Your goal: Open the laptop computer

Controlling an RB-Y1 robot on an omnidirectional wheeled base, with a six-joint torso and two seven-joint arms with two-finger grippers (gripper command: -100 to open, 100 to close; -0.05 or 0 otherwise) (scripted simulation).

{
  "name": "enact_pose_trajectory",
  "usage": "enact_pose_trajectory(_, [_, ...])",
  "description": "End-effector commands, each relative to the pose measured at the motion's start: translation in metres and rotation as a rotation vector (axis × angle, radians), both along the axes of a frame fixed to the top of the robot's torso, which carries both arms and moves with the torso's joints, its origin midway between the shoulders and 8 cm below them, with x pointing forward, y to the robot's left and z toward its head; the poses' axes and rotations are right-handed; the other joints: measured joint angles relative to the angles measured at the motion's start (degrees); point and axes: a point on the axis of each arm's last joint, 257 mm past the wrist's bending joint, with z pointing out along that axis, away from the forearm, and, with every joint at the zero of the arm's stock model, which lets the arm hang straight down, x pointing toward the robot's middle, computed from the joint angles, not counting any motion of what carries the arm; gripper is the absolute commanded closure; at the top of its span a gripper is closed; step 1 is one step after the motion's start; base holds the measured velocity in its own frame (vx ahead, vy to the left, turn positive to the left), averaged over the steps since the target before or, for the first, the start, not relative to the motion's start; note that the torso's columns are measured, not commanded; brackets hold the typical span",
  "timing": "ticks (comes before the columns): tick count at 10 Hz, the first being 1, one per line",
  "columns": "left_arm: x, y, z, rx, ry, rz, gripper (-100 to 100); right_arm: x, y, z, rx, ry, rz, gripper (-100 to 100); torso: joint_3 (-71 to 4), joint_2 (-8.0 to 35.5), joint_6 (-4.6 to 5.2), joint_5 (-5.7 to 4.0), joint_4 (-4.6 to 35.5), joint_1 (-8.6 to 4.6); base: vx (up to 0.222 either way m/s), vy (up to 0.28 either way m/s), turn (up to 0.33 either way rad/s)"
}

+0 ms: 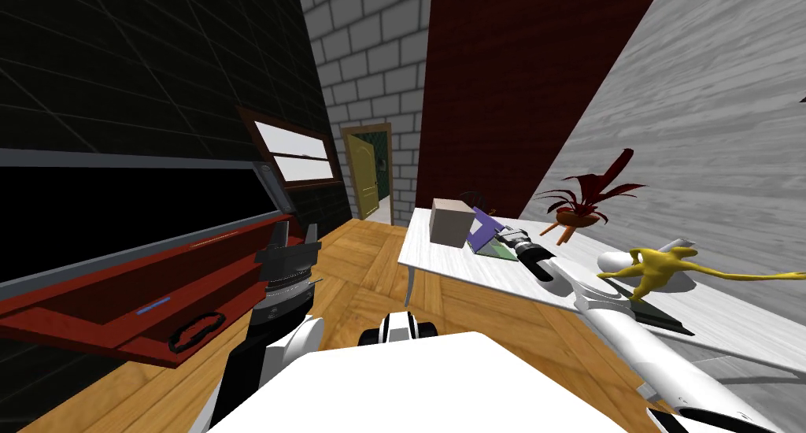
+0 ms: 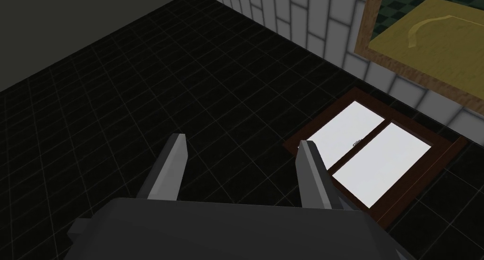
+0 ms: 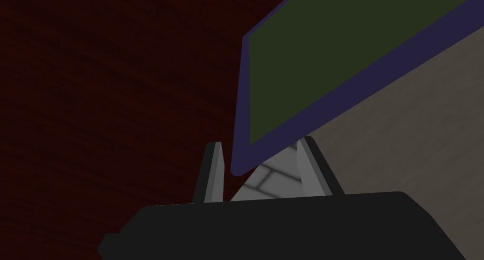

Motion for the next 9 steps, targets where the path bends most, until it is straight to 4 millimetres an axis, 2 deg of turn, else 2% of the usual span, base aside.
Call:
enact_pose_trajectory(1, [0.000, 0.000, 0.000, 0.000, 0.000, 0.000, 0, 0.002, -0.011, -0.017, 0.108, -0.032, -0.044, 100, -0.05, -0.09, 0.13, 0.01, -0.03, 0.10, -0.161, -0.134, 0.182])
enact_pose_trajectory(3, [0.000, 0.000, 0.000, 0.000, 0.000, 0.000, 0, 0.002, -0.014, -0.023, 0.148, -0.044, -0.060, 100, -0.10, -0.18, 0.37, 0.11, -0.10, 0.51, -0.085, -0.071, 0.055])
enact_pose_trajectory(7, [0.000, 0.000, 0.000, 0.000, 0.000, 0.000, 0, 0.007, -0.023, -0.050, 0.307, -0.091, -0.118, 100, -0.04, -0.11, 0.02, -0.14, -0.14, 0.19, -0.128, -0.106, 0.156])
enact_pose_trajectory(8, [0.000, 0.000, 0.000, 0.000, 0.000, 0.000, 0, 0.007, -0.023, -0.050, 0.307, -0.091, -0.118, 100, -0.07, -0.15, 0.07, -0.18, -0.19, 0.24, -0.099, -0.056, 0.069])
enact_pose_trajectory(9, [0.000, 0.000, 0.000, 0.000, 0.000, 0.000, 0, 0.006, -0.025, -0.038, 0.293, -0.103, -0.118, 100, -0.13, -0.24, 0.19, -0.07, -0.21, 0.44, -0.037, -0.018, -0.005])
